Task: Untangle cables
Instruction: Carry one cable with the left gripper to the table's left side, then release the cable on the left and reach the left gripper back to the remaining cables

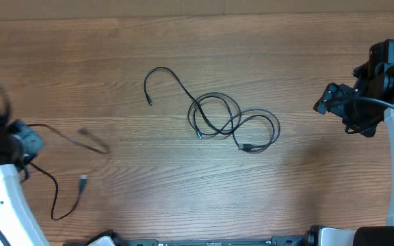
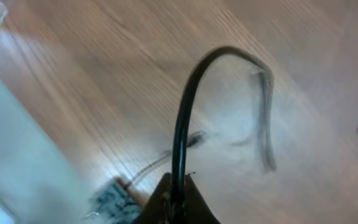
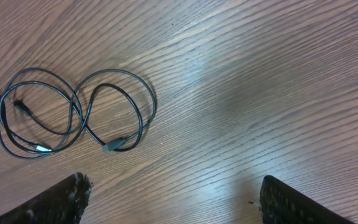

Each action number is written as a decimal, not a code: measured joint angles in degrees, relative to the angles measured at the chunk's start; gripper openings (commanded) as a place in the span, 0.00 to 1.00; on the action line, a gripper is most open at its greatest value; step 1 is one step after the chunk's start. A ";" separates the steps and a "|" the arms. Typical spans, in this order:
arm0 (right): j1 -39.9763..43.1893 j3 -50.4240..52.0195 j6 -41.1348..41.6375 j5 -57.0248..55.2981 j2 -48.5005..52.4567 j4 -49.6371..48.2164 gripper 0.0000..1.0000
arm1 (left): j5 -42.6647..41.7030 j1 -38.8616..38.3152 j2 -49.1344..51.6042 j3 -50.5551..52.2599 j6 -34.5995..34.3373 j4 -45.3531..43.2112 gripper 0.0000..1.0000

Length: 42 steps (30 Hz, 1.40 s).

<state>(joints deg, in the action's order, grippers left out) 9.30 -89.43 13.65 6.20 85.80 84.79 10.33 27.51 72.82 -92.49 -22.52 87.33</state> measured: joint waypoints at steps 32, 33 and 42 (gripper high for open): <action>0.00 0.00 -0.02 0.00 0.00 -0.20 0.86 | -24.28 -6.36 9.62 7.52 0.66 -38.38 0.78; 0.00 0.00 -0.02 0.00 0.00 -0.17 0.86 | -24.61 -9.35 9.99 7.52 1.70 -38.47 0.79; 0.00 0.00 -0.17 0.00 0.00 -0.17 0.86 | -26.49 -39.76 25.00 7.50 10.71 -39.08 0.66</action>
<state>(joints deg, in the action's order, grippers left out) 9.30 -89.43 13.47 6.20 85.80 84.62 -16.16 -12.25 97.82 -84.99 -11.81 48.25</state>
